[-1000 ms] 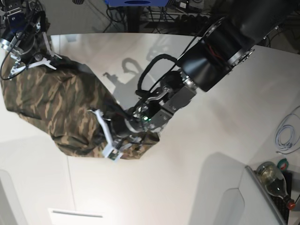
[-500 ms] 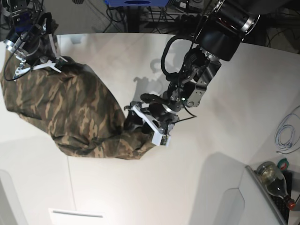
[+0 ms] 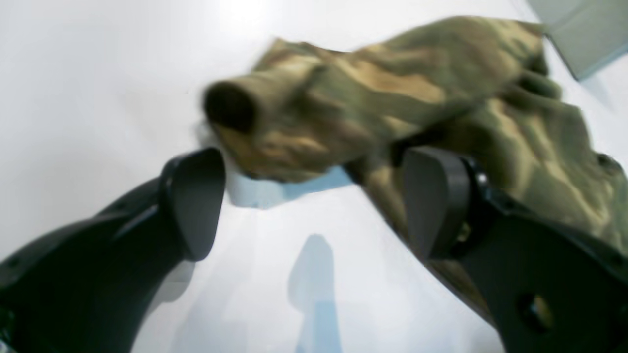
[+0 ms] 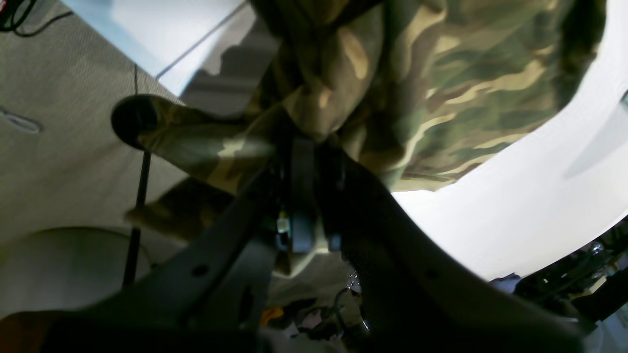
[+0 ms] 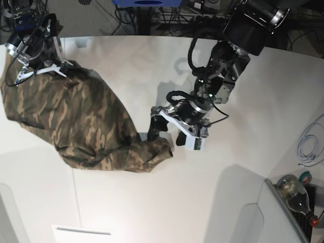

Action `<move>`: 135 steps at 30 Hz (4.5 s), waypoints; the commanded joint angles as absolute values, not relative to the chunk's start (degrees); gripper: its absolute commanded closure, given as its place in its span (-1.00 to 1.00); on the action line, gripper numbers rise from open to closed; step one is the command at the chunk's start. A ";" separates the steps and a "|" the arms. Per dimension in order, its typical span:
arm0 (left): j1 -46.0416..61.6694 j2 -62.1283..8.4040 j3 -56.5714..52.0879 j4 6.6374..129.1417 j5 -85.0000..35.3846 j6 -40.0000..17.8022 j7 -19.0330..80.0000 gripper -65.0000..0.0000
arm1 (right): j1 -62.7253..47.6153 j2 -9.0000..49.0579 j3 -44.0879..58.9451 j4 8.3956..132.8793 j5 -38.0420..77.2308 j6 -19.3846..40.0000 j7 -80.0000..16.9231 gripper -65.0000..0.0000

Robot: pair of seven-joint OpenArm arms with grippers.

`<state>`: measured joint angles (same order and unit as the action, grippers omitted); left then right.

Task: Layout the t-shirt on the table in an organized manner, then fold the t-shirt properly
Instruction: 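Stretch the shirt by pulling the left gripper away from the right gripper, then lower the stretched shirt with the left gripper and open it, then raise the left gripper and adjust the shirt with the right gripper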

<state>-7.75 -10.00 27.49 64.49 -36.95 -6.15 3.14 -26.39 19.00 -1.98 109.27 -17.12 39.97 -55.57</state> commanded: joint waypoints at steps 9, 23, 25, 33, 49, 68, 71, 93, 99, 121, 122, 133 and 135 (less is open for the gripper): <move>-17.98 -6.73 28.00 50.95 -37.32 -7.08 0.84 -0.66 | -26.07 19.56 -1.89 109.93 -17.54 40.00 -55.43 1.00; -31.96 1.36 27.03 39.08 -25.80 -6.46 1.89 1.00 | -25.27 19.30 -1.71 109.93 -17.80 40.00 -55.43 1.00; -30.73 -0.84 24.84 48.04 -25.63 -1.45 5.58 1.00 | -25.27 20.44 -1.71 109.93 -17.80 40.00 -55.60 1.00; -29.23 -5.93 17.19 78.20 -25.54 6.90 21.93 1.00 | -25.63 24.13 -2.15 110.02 -17.71 40.00 -55.78 1.00; -46.20 9.00 16.92 64.31 -19.56 7.25 15.08 1.00 | -26.42 30.90 -1.63 110.64 -17.71 40.00 -51.74 1.00; -53.32 9.00 48.13 24.22 -35.82 14.02 -18.86 -0.62 | -21.58 21.76 -1.63 110.55 -17.80 40.00 -51.74 1.00; -53.23 9.00 42.86 24.22 -35.82 14.02 -18.95 -0.64 | -21.49 20.35 -1.63 110.55 -17.63 40.00 -51.74 1.00; -14.11 -17.19 26.95 68.70 -35.74 14.02 -7.87 -0.62 | -24.75 12.62 6.55 115.65 -17.80 40.00 -51.12 -0.31; 5.67 -22.55 11.47 77.14 -35.82 13.76 -7.87 -0.16 | -17.36 7.78 -3.91 114.24 -20.35 40.00 -48.13 0.14; 19.12 -22.55 0.75 81.01 -35.38 13.67 -7.87 1.00 | 4.26 2.51 -5.05 76.97 -21.14 40.00 -39.34 0.15; 19.12 -22.55 0.75 81.01 -35.38 13.67 -7.87 1.00 | 4.26 2.51 -3.91 76.79 -21.14 40.00 -38.90 0.15; 18.59 -22.46 0.75 80.92 -35.38 13.67 -7.78 1.00 | 7.87 3.74 2.77 71.87 -21.23 40.00 -38.46 0.14; 18.59 -22.46 0.75 80.92 -35.47 13.67 -7.78 1.00 | 7.87 3.38 2.68 71.69 -21.23 40.00 -38.46 0.14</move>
<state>18.92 -21.76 1.17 80.23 -35.88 13.63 -6.37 6.74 3.40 2.68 70.89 -21.43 40.16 -38.98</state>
